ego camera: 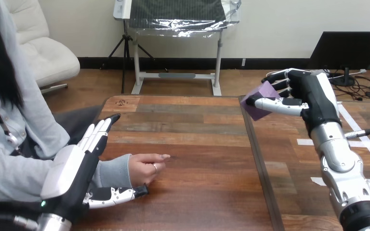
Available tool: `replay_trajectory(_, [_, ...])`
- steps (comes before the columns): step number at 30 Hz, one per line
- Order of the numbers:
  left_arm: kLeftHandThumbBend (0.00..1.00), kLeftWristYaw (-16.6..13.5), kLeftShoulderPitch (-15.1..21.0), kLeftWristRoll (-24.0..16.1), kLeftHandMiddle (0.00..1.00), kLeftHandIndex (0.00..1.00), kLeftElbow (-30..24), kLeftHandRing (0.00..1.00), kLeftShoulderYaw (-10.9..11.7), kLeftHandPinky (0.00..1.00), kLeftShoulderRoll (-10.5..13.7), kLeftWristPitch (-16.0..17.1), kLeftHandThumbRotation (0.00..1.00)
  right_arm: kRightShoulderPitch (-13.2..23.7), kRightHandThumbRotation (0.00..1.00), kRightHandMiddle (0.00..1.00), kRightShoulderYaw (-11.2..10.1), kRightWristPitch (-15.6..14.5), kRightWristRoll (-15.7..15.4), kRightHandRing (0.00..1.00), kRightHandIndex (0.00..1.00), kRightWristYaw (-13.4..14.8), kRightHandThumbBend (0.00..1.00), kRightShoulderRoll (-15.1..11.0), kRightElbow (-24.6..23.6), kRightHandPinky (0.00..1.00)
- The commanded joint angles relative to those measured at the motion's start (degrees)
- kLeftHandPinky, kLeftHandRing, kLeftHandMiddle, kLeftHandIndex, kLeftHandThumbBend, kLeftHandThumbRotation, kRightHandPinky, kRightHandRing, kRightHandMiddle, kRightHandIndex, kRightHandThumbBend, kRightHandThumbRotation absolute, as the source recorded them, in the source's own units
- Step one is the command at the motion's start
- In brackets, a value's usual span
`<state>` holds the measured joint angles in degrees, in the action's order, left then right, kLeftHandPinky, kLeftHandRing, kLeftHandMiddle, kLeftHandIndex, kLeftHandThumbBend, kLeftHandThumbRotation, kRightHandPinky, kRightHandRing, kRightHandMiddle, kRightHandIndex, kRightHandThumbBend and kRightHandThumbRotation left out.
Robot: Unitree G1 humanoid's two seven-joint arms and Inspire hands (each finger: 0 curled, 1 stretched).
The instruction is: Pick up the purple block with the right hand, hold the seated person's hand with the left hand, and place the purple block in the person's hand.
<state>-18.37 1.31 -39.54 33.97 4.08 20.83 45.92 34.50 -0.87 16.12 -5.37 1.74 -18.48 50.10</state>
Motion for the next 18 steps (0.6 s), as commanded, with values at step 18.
replay_trajectory(18, [1.0,-3.6,10.1,-7.6,0.86,0.87,4.1,0.87,-9.2,0.83,10.0,-9.0,0.29,1.3,0.0,0.48,-2.2,4.7,3.6,0.4,0.5,-4.0,0.72,1.6,-1.2,0.34])
